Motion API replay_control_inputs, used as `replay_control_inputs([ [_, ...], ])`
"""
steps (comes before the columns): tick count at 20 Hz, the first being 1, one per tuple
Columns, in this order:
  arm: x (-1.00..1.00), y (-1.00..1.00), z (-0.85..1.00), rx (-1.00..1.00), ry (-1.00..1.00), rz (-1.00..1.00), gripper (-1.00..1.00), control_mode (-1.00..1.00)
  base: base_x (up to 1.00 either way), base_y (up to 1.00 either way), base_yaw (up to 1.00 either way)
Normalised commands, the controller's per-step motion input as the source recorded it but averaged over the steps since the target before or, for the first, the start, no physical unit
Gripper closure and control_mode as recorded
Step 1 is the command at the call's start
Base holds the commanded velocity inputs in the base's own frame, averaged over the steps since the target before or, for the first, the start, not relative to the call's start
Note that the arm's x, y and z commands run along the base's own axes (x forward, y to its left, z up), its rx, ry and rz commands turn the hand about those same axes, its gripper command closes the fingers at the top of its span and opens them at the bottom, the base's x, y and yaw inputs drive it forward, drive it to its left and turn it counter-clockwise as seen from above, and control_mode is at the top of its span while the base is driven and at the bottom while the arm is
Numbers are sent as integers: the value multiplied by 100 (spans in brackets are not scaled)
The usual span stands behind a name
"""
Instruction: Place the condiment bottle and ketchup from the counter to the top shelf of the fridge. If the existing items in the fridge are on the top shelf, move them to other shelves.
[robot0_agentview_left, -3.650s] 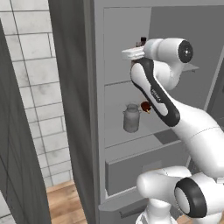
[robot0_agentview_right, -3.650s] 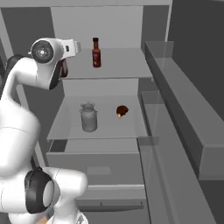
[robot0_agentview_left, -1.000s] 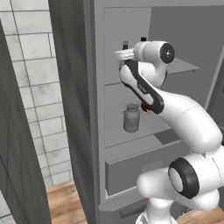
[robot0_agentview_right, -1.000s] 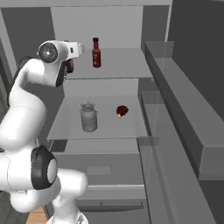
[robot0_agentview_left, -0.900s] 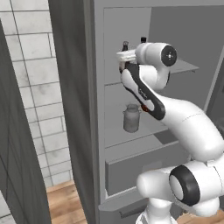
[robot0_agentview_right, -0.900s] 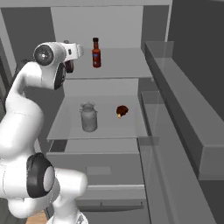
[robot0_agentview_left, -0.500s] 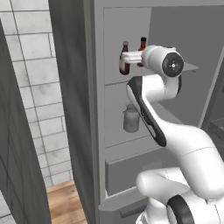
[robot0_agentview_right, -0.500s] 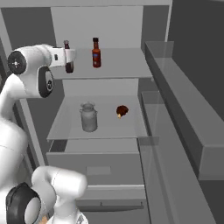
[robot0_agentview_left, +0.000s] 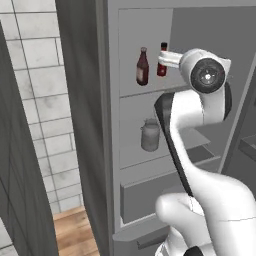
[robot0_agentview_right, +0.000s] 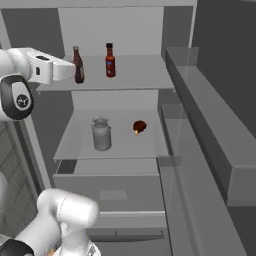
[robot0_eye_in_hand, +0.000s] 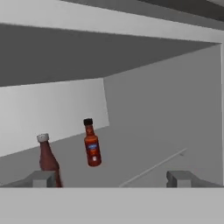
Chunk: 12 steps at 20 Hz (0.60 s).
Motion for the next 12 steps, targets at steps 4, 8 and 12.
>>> replay_control_inputs([
  [4,-100,-40,7,11,8,-13,-100,-100,0,0,0],
  [8,-100,-19,-28,1,18,-1,-100,-100,0,0,0],
  [12,-75,35,-49,-7,14,14,-100,-100,0,0,0],
])
